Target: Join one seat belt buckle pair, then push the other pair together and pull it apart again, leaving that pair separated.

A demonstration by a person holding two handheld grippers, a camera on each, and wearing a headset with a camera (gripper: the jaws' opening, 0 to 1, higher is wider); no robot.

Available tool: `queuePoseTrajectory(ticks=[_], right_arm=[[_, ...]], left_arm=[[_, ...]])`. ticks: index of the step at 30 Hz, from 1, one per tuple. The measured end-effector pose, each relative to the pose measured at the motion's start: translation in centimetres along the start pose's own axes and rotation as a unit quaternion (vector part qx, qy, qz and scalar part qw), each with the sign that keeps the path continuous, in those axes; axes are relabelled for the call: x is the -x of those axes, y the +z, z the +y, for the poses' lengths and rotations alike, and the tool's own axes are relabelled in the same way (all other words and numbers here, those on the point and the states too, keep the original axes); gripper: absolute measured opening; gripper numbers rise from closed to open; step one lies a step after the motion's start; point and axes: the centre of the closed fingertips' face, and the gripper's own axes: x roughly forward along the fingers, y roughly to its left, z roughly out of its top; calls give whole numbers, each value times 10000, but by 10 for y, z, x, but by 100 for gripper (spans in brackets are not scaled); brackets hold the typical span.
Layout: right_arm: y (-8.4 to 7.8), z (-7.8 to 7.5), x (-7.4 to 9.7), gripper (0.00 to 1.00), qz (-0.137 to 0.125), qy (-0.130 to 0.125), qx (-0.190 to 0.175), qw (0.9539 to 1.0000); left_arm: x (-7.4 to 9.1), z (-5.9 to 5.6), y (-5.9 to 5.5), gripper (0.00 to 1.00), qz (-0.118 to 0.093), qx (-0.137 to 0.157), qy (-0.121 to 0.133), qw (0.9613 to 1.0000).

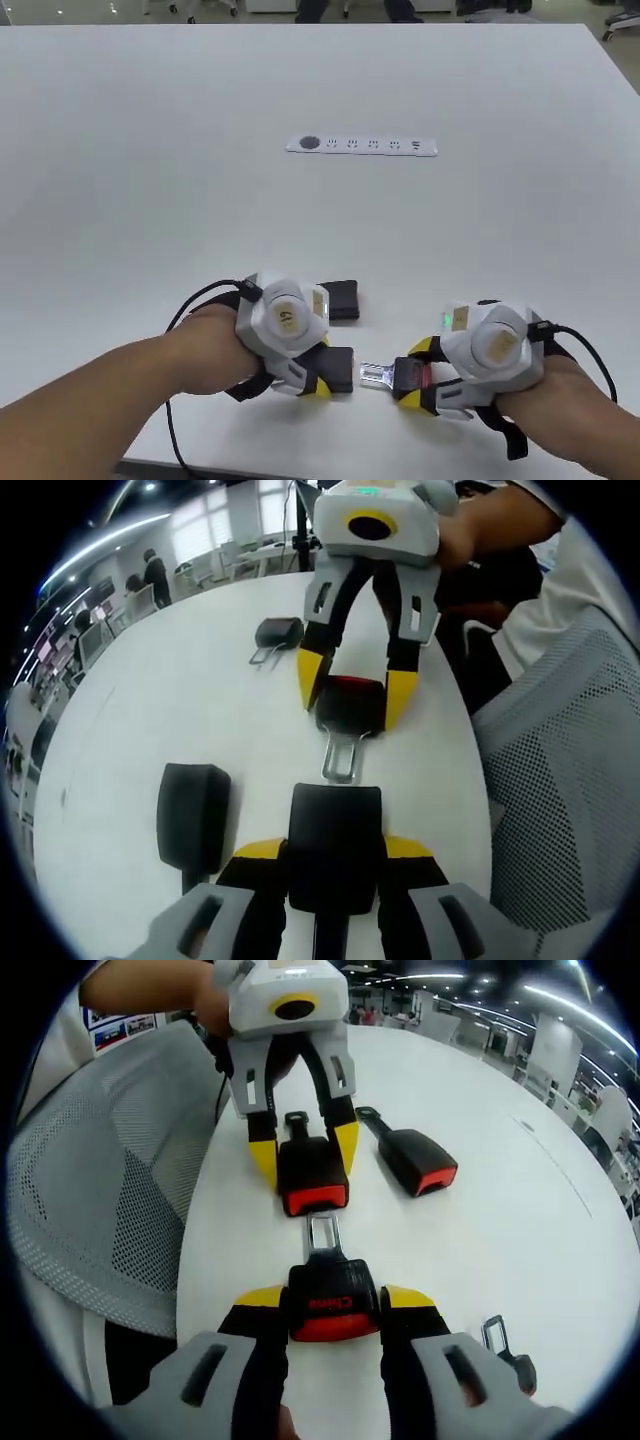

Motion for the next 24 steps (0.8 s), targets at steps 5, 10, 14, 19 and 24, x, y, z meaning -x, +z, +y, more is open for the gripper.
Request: queuePoseTrajectory(ticks=[5, 10, 14, 19, 24], right_arm=[[5, -2, -6, 35, 26, -16, 53, 10000], [3, -1, -5, 35, 115, -25, 129, 9998], [7, 1, -5, 35, 123, -24, 201, 9997], [8, 2, -9, 35, 144, -2, 317, 9994], [14, 1, -12, 35, 4, 22, 206, 9998]], left_arm=[[0, 0, 0, 36, 0, -9, -13, 10000], [0, 0, 1, 36, 2, -15, -23, 10000], [0, -1, 1, 36, 18, -45, -43, 10000], [0, 0, 1, 36, 24, -100, -81, 9999], [0, 0, 2, 36, -10, -120, -90, 9999]])
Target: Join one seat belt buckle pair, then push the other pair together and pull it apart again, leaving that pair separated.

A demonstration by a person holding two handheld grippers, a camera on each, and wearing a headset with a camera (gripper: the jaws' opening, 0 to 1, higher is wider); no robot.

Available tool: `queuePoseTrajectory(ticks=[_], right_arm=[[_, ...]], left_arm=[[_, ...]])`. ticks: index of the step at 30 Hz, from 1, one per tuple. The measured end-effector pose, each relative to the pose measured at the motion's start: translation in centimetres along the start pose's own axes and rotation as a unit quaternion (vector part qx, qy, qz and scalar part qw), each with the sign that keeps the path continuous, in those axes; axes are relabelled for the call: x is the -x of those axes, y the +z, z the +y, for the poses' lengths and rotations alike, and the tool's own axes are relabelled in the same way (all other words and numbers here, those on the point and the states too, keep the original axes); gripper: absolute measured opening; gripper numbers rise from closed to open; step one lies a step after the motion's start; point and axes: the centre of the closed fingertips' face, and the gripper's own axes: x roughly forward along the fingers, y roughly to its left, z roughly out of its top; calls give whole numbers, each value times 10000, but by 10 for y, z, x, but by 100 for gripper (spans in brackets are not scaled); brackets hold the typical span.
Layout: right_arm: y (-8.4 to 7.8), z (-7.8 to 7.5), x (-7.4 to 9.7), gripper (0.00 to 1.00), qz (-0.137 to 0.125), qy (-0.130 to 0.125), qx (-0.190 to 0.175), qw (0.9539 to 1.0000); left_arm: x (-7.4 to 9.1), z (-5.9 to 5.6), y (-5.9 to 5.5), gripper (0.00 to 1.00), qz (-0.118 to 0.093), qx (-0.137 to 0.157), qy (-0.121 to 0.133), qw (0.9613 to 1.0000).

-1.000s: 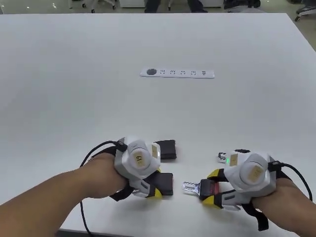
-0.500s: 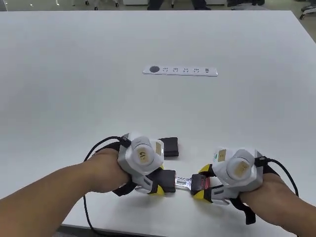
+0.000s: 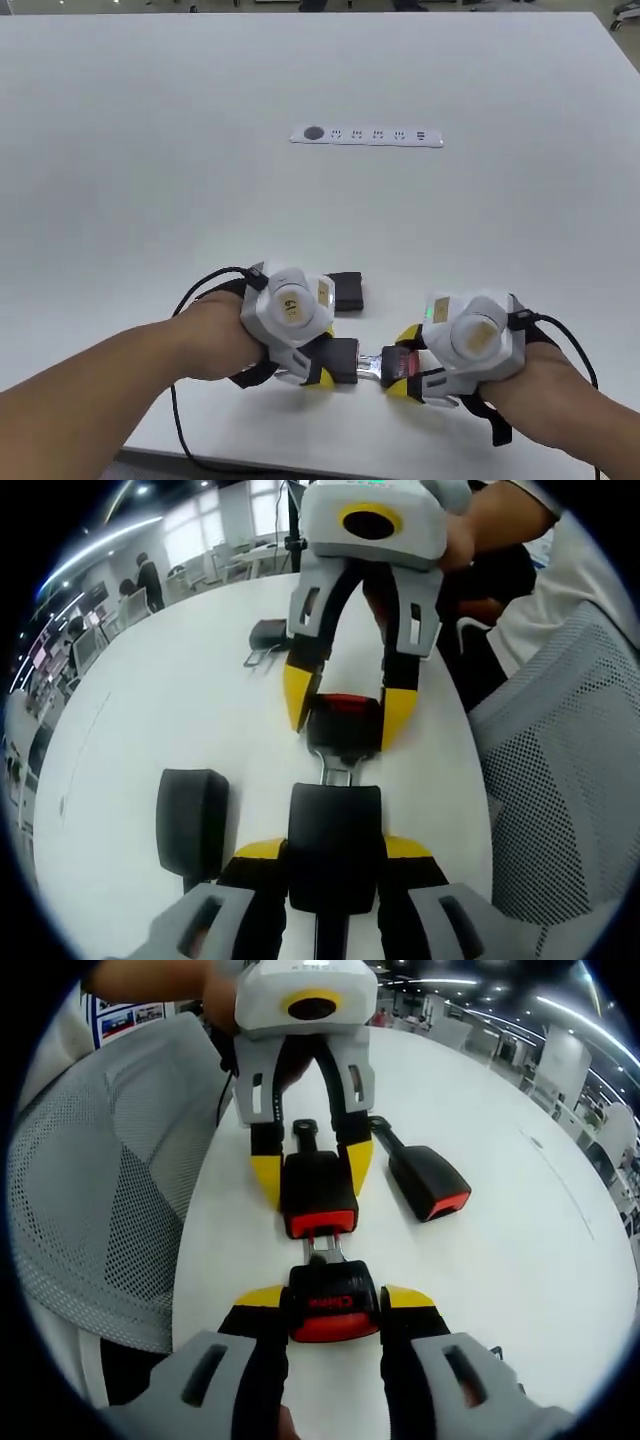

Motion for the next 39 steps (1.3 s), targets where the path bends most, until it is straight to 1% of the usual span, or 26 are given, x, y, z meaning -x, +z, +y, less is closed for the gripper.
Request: queuePoseTrajectory(ticks=[2, 5, 8, 9, 12, 17, 23, 26, 29, 36, 37, 38, 39], right_arm=[[0, 2, -1, 34, 27, -10, 38, 10000], [0, 2, -1, 34, -26, -7, -1, 10000], [2, 2, -1, 34, -88, 51, -56, 9999], [2, 2, -2, 34, -102, 69, -32, 9999], [5, 3, -5, 33, -71, 61, 74, 9999], [7, 2, -6, 33, -93, 66, 96, 9999], [16, 3, -14, 32, -88, 33, 150, 9998], [16, 2, -15, 32, -92, 31, 139, 9999], [18, 5, -17, 32, -87, 33, 76, 9999], [16, 2, -18, 33, -48, 5, 37, 10000], [15, 2, -18, 33, -28, -1, 3, 10000], [16, 2, -18, 33, -27, -28, -96, 9999], [17, 2, -19, 33, -13, -54, -90, 9999]], left_arm=[[0, 0, 0, 35, -22, -10, -6, 10000], [0, 1, -1, 35, -39, -89, -51, 9999], [0, 1, -1, 35, -71, -180, -107, 9998], [0, 1, 0, 35, -160, -267, -147, 9994], [0, 1, -1, 35, -223, -246, -153, 9993], [-1, 2, 0, 35, -190, -263, -159, 9993], [-1, 3, -1, 34, -209, -255, -167, 9993], [-1, 3, -1, 34, -193, -275, -164, 9993], [-1, 2, -1, 34, -156, -286, -199, 9993], [0, 4, -1, 34, -106, -299, -181, 9993], [1, 5, -3, 34, -127, -289, -175, 9993], [2, 7, -3, 34, -214, -246, -165, 9993], [3, 7, -4, 34, -306, -196, -168, 9992]])
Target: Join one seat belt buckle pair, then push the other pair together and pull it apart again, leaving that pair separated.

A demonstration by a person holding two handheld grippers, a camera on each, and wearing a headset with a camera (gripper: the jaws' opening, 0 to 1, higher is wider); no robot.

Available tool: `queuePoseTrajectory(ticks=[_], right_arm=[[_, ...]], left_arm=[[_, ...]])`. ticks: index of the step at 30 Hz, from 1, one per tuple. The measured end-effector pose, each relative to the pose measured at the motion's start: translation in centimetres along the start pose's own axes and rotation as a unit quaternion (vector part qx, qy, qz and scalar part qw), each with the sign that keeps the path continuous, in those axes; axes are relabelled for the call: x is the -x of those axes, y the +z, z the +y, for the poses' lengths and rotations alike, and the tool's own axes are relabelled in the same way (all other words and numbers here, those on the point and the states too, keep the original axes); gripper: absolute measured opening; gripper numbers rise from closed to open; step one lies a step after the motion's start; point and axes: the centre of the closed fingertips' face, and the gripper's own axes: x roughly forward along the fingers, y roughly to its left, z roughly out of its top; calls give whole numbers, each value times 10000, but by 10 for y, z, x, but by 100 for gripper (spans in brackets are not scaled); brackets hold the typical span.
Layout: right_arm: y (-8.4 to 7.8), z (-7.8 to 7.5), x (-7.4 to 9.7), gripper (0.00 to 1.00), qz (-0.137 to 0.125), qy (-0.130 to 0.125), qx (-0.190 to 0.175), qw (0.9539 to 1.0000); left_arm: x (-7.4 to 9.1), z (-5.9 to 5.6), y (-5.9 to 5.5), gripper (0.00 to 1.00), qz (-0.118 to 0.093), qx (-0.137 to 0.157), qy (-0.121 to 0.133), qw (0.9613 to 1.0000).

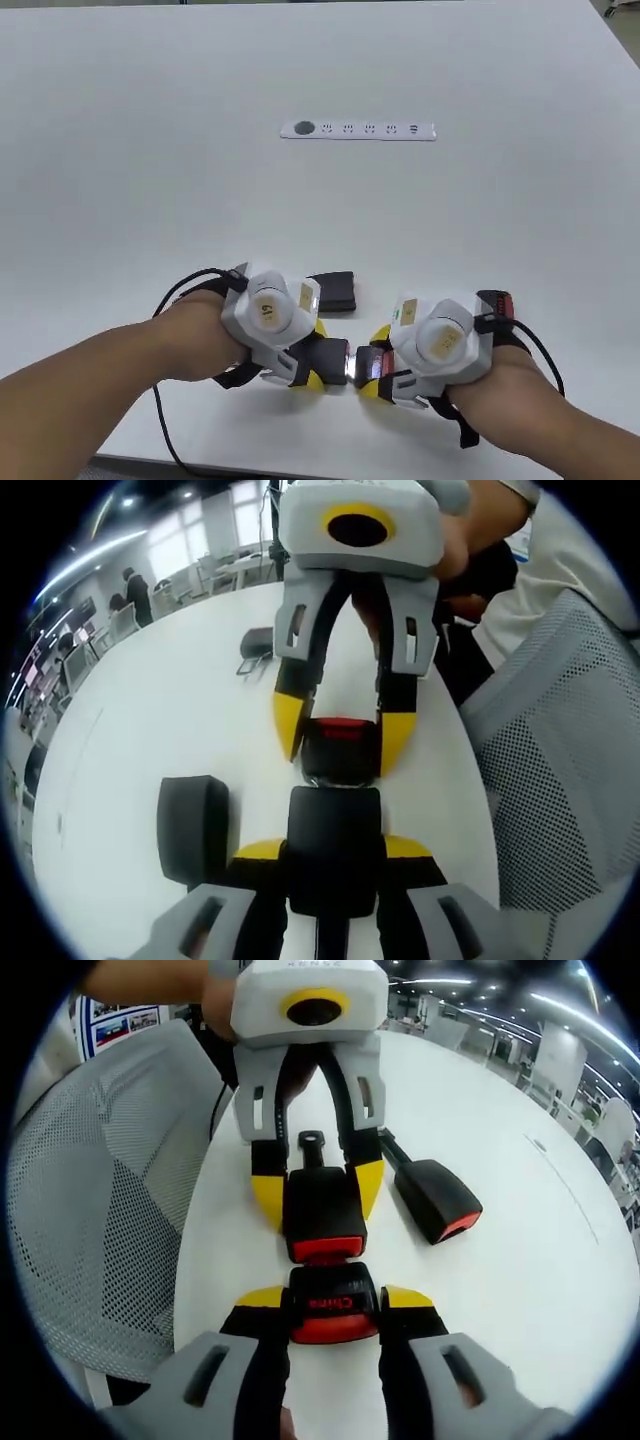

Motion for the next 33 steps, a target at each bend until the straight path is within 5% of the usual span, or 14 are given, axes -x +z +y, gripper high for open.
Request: queuePoseTrajectory(ticks=[13, 33], right_arm=[[-1, -3, 4, 33, 104, 43, 291, 9995], [-2, -4, 5, 34, 55, 157, 145, 9998]], left_arm=[[2, -1, 3, 34, -46, 93, 24, 9999], [2, 0, 1, 35, 48, 178, 73, 9998]])
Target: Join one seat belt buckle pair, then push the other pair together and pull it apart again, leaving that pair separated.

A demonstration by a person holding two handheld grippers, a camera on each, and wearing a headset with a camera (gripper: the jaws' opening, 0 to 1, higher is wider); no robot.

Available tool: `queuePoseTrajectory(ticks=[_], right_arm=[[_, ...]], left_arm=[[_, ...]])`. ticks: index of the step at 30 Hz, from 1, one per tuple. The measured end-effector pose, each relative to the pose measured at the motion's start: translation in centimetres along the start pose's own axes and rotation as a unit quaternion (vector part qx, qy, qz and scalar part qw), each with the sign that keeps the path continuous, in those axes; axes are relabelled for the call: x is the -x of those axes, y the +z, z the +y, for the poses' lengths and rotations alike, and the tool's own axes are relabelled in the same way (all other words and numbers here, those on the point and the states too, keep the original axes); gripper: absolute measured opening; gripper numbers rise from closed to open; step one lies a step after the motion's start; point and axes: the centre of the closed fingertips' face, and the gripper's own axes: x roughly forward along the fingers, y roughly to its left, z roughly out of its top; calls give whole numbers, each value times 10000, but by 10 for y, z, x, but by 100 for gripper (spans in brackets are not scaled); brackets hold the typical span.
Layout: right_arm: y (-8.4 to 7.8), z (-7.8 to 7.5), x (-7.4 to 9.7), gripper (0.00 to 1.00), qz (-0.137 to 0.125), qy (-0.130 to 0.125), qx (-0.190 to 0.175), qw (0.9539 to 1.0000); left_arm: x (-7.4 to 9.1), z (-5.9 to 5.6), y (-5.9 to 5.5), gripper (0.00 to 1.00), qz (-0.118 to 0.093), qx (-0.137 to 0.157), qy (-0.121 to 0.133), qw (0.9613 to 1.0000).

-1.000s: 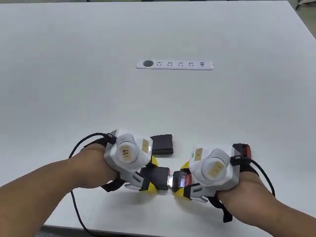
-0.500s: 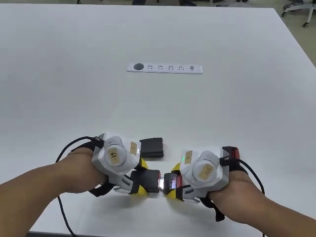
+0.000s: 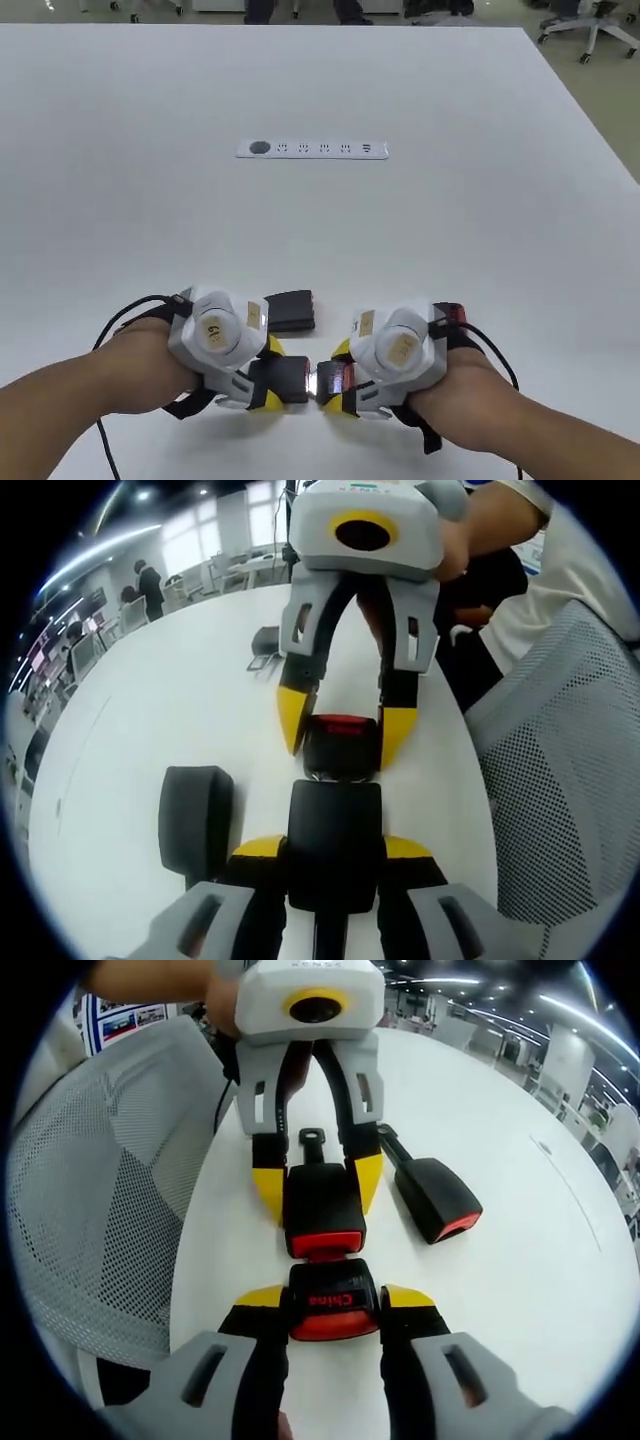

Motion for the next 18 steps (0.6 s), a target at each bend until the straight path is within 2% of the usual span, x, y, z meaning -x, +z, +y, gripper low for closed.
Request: queuePoseTrajectory(ticks=[5, 7, 9, 10, 11, 12, 14, 18], right_arm=[[1, 0, 0, 35, 99, 104, -28, 9999], [0, 1, 2, 35, 182, 97, 166, 9997], [-1, 2, 3, 35, 186, 113, 173, 9996], [0, 2, 4, 35, 187, 114, 169, 9996], [0, 1, 4, 35, 189, 117, 157, 9996], [1, 1, 5, 35, 190, 132, 111, 9997], [4, -2, 11, 37, 158, 73, 138, 9998], [14, -10, 33, 40, -79, -27, -26, 10000]], left_arm=[[0, 1, -1, 36, 45, 5, -26, 10000], [-1, 1, -1, 36, 88, 37, 8, 10000], [-1, 1, -2, 36, 149, 89, 41, 9998], [-1, 2, -3, 37, 269, 178, 65, 9995], [-1, 0, -3, 37, 435, 144, 77, 9989], [-1, 0, -2, 38, 507, 154, 104, 9985], [4, 0, 9, 40, 425, -10, 174, 9989], [16, 5, 23, 42, 327, -75, 228, 9992]])
